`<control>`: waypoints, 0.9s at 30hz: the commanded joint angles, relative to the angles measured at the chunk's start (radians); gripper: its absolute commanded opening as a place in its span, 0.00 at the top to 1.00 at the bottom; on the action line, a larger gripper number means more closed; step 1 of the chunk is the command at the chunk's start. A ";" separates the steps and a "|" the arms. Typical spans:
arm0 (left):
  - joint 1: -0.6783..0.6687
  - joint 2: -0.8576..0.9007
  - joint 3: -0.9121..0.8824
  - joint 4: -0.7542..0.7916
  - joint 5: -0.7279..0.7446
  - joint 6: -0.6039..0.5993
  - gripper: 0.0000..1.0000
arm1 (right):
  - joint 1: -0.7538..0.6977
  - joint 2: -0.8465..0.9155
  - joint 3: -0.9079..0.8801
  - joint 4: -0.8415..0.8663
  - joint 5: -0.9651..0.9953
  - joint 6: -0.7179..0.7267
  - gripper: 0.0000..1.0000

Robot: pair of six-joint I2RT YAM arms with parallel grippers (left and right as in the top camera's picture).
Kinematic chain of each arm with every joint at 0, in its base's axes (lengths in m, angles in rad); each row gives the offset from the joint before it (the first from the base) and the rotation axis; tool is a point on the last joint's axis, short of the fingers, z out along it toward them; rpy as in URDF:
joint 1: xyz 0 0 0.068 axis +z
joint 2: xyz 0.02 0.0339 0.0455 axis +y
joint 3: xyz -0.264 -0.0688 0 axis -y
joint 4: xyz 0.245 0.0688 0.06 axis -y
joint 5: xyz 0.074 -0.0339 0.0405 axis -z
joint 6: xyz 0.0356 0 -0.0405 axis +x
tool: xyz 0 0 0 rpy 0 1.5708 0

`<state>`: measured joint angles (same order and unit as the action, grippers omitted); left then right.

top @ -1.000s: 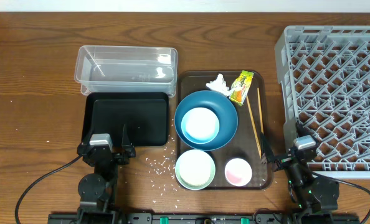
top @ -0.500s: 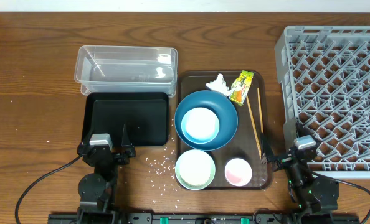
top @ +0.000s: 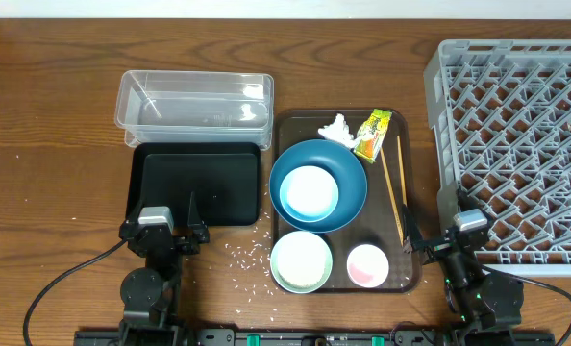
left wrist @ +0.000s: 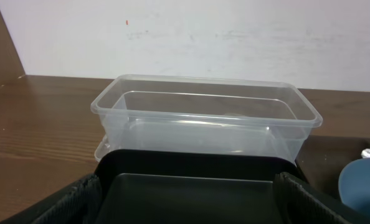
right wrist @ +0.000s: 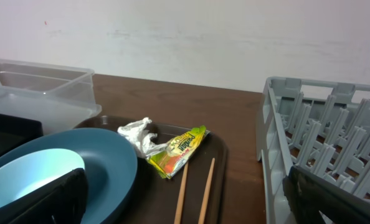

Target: Sort waste into correct bins and load items into the dishwasher rack

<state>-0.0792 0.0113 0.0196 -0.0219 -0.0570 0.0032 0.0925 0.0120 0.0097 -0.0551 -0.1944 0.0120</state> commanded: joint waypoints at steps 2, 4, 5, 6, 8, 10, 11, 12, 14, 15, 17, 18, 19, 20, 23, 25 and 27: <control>0.002 -0.001 -0.016 -0.044 -0.002 -0.003 0.10 | -0.007 -0.006 -0.004 0.000 0.003 0.010 0.01; 0.002 -0.001 -0.016 -0.032 0.010 -0.047 0.10 | -0.007 -0.006 -0.004 0.003 0.002 0.010 0.01; 0.002 -0.001 -0.016 -0.024 0.027 -0.067 0.10 | -0.007 -0.006 -0.004 0.003 0.002 0.010 0.01; 0.002 -0.001 -0.016 -0.014 0.043 -0.086 0.10 | -0.007 -0.006 -0.004 0.004 -0.002 0.010 0.01; 0.002 -0.001 -0.016 0.015 0.085 -0.108 0.10 | -0.007 -0.006 -0.004 0.014 -0.026 0.010 0.01; 0.002 -0.001 -0.016 0.057 0.142 -0.111 0.10 | -0.007 -0.006 -0.004 0.023 -0.059 0.017 0.01; 0.002 -0.001 -0.016 0.090 0.185 -0.114 0.10 | -0.007 -0.006 0.000 0.027 -0.072 0.058 0.01; 0.002 -0.001 -0.015 0.118 0.222 -0.114 0.10 | -0.007 -0.006 0.007 0.025 -0.078 0.117 0.01; 0.002 -0.001 -0.006 0.161 0.307 -0.118 0.10 | -0.007 -0.006 0.023 0.026 -0.085 0.211 0.01; 0.002 -0.001 0.005 0.166 0.334 -0.134 0.10 | -0.007 -0.006 0.032 0.026 -0.084 0.243 0.01; 0.002 0.002 0.036 0.163 0.375 -0.192 0.10 | -0.007 -0.005 0.057 0.025 -0.085 0.265 0.01; 0.002 0.008 0.053 0.157 0.390 -0.212 0.10 | -0.007 -0.001 0.076 0.024 -0.087 0.264 0.01; 0.002 0.021 0.077 0.139 0.402 -0.231 0.10 | -0.007 0.005 0.097 0.019 -0.087 0.264 0.01; 0.002 0.037 0.103 0.116 0.417 -0.243 0.10 | -0.007 0.016 0.125 0.011 -0.087 0.264 0.01; 0.002 0.144 0.223 0.020 0.496 -0.253 0.10 | -0.007 0.093 0.235 -0.034 -0.087 0.260 0.01; 0.002 0.228 0.299 -0.029 0.546 -0.253 0.10 | -0.007 0.156 0.299 -0.067 -0.090 0.255 0.01; 0.001 0.343 0.398 -0.086 0.599 -0.253 0.10 | -0.007 0.249 0.381 -0.118 -0.108 0.237 0.01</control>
<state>-0.0792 0.2497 0.3077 -0.0784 0.4187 -0.2253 0.0925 0.1810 0.3130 -0.1497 -0.2790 0.2455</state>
